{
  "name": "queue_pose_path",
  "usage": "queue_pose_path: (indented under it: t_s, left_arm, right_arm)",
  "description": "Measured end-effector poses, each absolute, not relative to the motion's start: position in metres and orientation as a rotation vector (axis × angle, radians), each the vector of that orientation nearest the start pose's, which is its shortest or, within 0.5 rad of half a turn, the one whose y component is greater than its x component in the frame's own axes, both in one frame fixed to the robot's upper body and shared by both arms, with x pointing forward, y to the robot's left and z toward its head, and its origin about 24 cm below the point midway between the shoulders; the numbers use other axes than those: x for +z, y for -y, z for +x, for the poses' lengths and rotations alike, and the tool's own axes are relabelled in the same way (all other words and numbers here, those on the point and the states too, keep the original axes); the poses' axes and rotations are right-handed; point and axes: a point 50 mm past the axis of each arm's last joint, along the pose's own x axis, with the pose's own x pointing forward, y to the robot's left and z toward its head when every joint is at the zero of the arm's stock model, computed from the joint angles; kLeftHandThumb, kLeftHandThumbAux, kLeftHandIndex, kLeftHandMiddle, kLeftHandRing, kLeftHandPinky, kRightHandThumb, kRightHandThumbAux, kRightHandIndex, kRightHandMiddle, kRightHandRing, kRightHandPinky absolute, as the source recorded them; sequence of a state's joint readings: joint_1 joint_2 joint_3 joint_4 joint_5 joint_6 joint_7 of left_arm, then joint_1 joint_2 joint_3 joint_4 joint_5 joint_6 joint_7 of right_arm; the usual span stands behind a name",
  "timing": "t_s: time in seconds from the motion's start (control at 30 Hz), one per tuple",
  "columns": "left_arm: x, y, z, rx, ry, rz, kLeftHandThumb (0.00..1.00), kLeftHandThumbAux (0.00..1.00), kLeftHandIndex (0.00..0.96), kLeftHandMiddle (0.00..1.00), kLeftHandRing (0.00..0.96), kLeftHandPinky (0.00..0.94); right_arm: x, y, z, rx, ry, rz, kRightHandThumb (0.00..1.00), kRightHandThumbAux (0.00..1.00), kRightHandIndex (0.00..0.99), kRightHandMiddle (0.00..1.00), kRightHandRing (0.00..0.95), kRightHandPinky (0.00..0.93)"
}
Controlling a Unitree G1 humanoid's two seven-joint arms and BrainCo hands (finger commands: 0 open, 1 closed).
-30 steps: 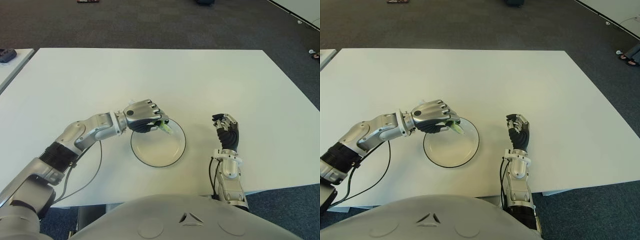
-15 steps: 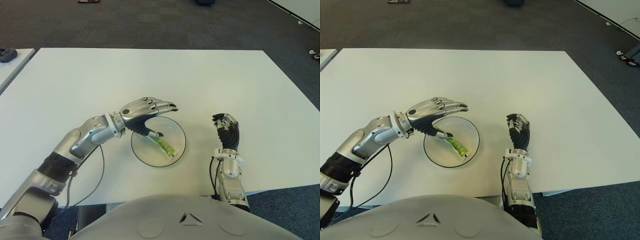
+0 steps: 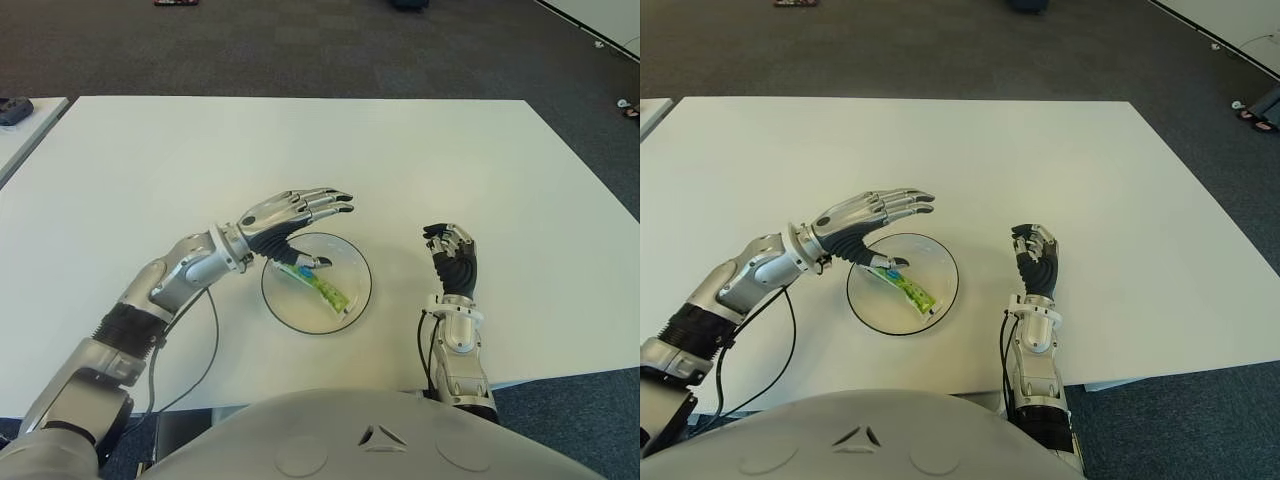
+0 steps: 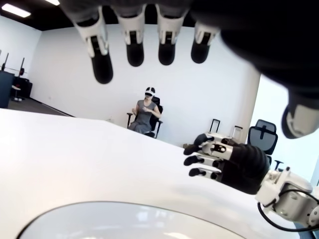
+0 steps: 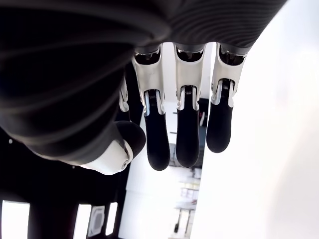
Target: Put the toothpaste on the table into the plate.
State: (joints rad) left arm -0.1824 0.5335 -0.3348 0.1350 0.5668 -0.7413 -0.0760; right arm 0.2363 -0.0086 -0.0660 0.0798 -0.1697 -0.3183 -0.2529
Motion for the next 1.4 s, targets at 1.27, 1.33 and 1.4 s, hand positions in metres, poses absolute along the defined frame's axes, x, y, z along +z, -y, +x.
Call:
queue_pose_path:
  t_s: [1.27,1.33,1.4]
  left_arm:
    - [0.050,-0.159,0.258,-0.118,0.288,0.494,0.000,0.921,0.298,0.332,0.295,0.259]
    - [0.047,-0.161,0.258,-0.085,0.263,0.469,0.000,0.919,0.308,0.347,0.307,0.271]
    - [0.045,-0.162,0.259,-0.050,0.245,0.447,0.000,0.919,0.314,0.356,0.315,0.280]
  right_arm:
    - [0.001,0.186,0.194,-0.322,0.016,-0.187,0.702,0.735,0.425,0.444,0.414,0.433]
    - [0.000,0.187,0.194,-0.321,0.012,-0.190,0.702,0.735,0.425,0.444,0.416,0.428]
    - [0.000,0.187,0.195,-0.319,0.011,-0.190,0.702,0.735,0.425,0.444,0.417,0.424]
